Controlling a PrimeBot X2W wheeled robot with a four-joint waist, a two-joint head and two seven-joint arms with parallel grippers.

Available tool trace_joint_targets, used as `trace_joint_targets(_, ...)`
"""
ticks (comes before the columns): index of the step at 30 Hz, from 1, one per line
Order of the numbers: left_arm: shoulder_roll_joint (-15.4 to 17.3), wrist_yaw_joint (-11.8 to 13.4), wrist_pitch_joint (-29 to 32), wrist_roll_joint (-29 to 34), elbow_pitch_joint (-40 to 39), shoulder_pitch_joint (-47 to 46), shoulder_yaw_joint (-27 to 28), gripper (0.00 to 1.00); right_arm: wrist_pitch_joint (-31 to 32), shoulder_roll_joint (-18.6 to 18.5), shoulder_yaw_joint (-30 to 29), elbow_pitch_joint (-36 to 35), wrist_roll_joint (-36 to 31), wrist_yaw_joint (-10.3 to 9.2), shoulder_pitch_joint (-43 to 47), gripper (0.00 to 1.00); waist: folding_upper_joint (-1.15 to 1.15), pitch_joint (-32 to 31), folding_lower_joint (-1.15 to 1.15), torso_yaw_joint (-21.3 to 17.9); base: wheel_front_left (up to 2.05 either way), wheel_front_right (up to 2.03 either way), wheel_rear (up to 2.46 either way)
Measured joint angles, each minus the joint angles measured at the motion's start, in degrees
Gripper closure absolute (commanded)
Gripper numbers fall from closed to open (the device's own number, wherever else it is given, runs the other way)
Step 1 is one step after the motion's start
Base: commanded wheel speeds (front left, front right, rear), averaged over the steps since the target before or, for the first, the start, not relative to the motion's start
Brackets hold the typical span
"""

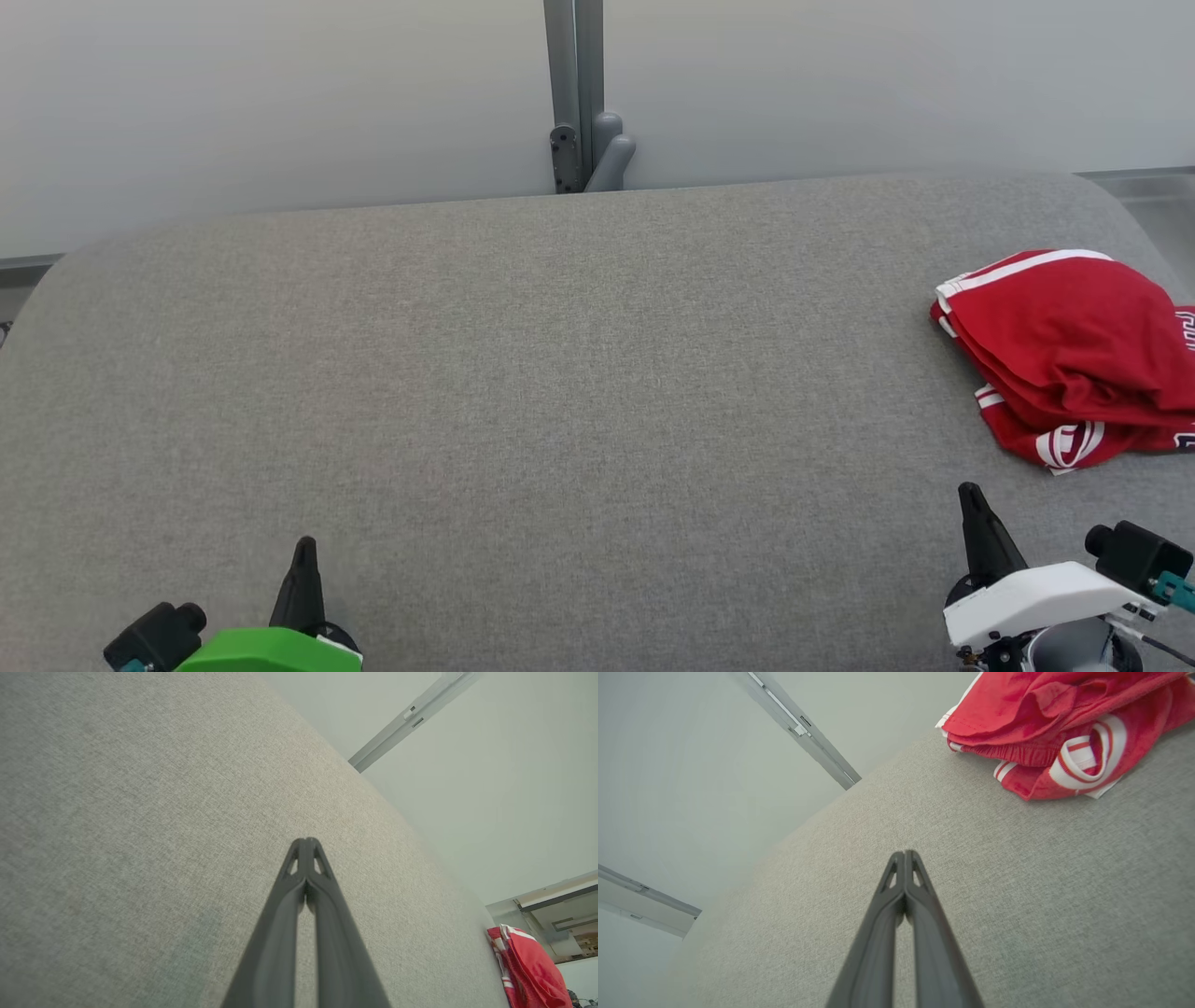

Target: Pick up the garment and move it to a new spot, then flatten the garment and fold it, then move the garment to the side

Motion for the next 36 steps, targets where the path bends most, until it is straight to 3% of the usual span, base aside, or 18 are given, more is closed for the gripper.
trace_joint_targets(36, 0.03, -1.42, 6.02, -21.90, -2.82, -3.58, 3.38, 1.00, 6.03, 0.38, -2.01, -1.52, 27.06, -0.07, -2.81, 1.00, 0.00, 0.58, 0.00, 0.20, 0.00, 0.00, 0.00)
